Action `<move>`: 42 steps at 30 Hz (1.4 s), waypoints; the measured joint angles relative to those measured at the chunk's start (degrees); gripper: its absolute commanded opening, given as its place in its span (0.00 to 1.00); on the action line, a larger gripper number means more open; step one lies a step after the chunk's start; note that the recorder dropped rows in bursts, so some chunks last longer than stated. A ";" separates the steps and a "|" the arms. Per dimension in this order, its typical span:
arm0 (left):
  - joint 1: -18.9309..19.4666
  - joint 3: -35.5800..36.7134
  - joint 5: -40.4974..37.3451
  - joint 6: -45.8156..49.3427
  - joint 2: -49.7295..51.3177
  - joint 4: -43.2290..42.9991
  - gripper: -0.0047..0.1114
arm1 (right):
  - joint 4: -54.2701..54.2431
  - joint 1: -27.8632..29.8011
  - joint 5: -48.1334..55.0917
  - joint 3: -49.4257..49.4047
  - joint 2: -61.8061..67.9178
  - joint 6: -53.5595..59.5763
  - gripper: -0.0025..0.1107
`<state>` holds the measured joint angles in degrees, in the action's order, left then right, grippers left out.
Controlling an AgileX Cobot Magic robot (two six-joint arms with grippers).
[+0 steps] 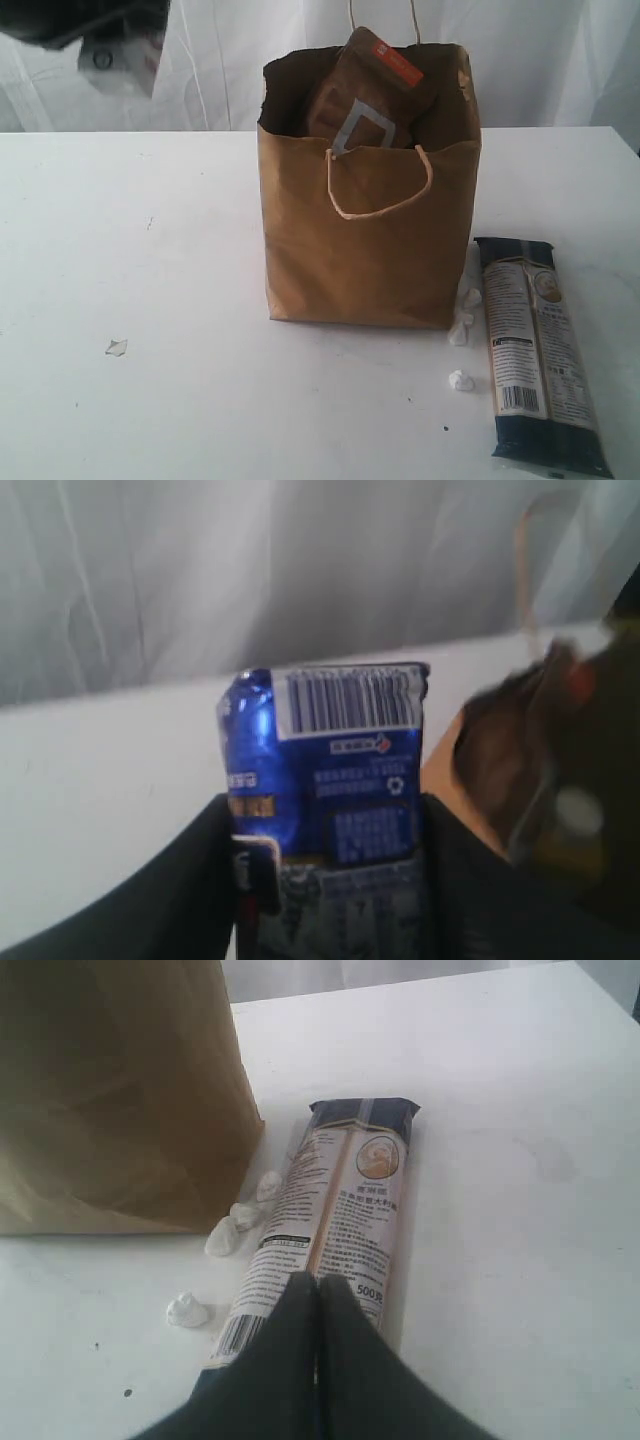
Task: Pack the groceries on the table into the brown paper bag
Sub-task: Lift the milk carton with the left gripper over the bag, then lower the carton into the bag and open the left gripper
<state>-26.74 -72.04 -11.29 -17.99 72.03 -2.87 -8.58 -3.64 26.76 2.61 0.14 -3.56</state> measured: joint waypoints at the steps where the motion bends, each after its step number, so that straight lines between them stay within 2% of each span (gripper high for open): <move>1: -0.70 0.00 5.92 0.75 -1.06 0.52 0.04 | 0.00 0.00 0.00 0.00 0.00 0.00 0.02; 3: -2.94 0.00 11.73 1.12 -1.20 0.64 0.04 | 0.00 0.00 0.00 0.00 0.00 0.00 0.02; 7: -11.96 2.15 17.26 1.12 -0.04 0.84 0.04 | 0.00 0.00 0.00 0.00 0.00 0.00 0.02; 10: -18.13 5.11 27.46 1.12 0.67 -4.79 0.04 | 0.00 0.00 0.00 0.00 0.00 0.00 0.02; 13: -19.76 5.95 32.97 1.12 3.17 -7.86 0.04 | 0.00 0.00 0.00 0.00 0.00 0.00 0.02; 18: -19.90 6.24 40.35 1.12 10.10 -8.90 0.04 | 0.00 0.00 0.00 0.00 0.00 0.00 0.02; 24: -19.90 6.36 41.74 1.12 14.31 -9.16 0.05 | 0.00 0.00 0.00 0.00 0.00 0.00 0.02; 27: -19.90 6.36 40.05 1.12 14.36 -9.66 0.15 | 0.00 0.00 0.00 0.00 0.00 0.00 0.02; 29: -19.90 6.36 37.91 1.12 14.36 -10.06 0.25 | 0.00 0.00 0.00 0.00 0.00 0.00 0.02; 33: -19.90 6.36 32.71 1.12 14.36 -10.21 0.52 | 0.00 0.00 0.00 0.00 0.00 0.00 0.02; 36: -19.90 6.36 31.32 1.12 14.36 -10.21 0.65 | 0.00 0.00 0.00 0.00 0.00 0.00 0.02; 39: -19.90 6.36 31.64 1.24 14.36 -10.21 0.72 | 0.00 0.00 0.00 0.00 0.00 0.00 0.02; 42: -19.90 6.36 31.85 1.36 14.36 -10.21 0.74 | 0.00 0.00 0.00 0.00 0.00 0.00 0.02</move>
<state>-46.64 -65.67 20.57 -16.62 86.39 -13.09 -8.58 -3.64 26.76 2.61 0.14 -3.56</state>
